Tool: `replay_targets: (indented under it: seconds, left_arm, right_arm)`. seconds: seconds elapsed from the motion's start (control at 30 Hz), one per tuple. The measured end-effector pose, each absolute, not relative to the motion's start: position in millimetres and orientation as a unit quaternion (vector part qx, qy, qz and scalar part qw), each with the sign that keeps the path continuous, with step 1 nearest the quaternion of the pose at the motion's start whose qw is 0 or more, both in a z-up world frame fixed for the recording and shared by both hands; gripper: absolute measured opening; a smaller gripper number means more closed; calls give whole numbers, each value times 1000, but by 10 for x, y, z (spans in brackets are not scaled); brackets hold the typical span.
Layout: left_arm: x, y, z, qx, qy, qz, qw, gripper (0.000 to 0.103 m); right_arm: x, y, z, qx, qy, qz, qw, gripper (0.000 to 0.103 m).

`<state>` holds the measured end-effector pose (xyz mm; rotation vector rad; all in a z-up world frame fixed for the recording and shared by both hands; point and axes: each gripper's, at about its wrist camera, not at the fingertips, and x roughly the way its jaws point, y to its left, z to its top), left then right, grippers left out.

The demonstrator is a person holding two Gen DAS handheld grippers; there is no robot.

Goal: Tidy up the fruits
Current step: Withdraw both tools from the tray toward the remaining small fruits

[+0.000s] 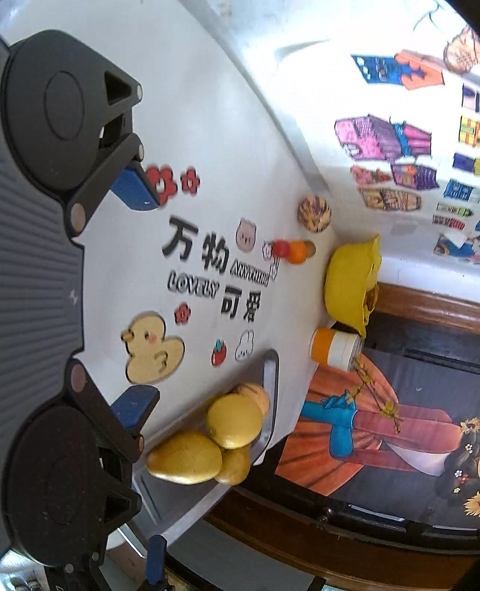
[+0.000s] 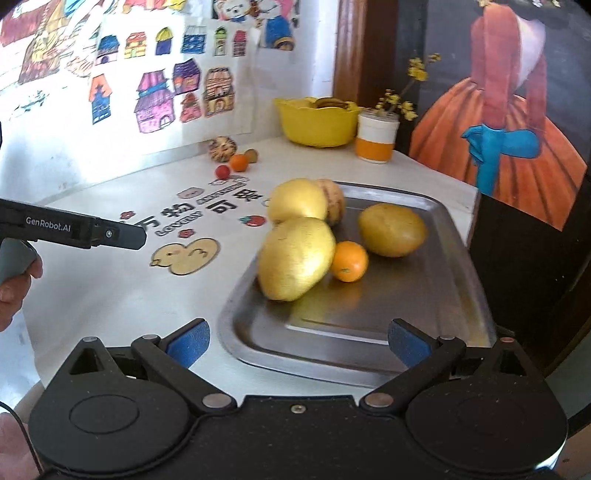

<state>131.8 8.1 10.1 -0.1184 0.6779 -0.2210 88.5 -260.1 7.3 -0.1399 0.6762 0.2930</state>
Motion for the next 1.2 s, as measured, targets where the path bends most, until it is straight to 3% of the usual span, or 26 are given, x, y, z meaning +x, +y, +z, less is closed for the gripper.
replay_targets:
  seconds: [0.3, 0.6, 0.7, 0.93, 1.2]
  left_arm:
    - [1547, 391, 187, -51, 334, -56, 940, 102]
    - [2225, 658, 412, -103, 327, -7, 939, 102]
    - [2523, 640, 502, -124, 329, 4, 936, 102]
    - [3320, 409, 513, -49, 319, 14, 946, 102]
    - [3880, 245, 339, 11, 331, 12, 943, 96]
  right_arm:
    - [1245, -2251, 359, -77, 316, 184, 928, 102]
    - [2329, -2086, 880, -41, 329, 197, 923, 102]
    - [2619, -2005, 874, -79, 329, 181, 924, 102]
    - [3175, -1850, 644, -96, 346, 215, 908, 102]
    - [3815, -1698, 422, -91, 386, 250, 883, 86]
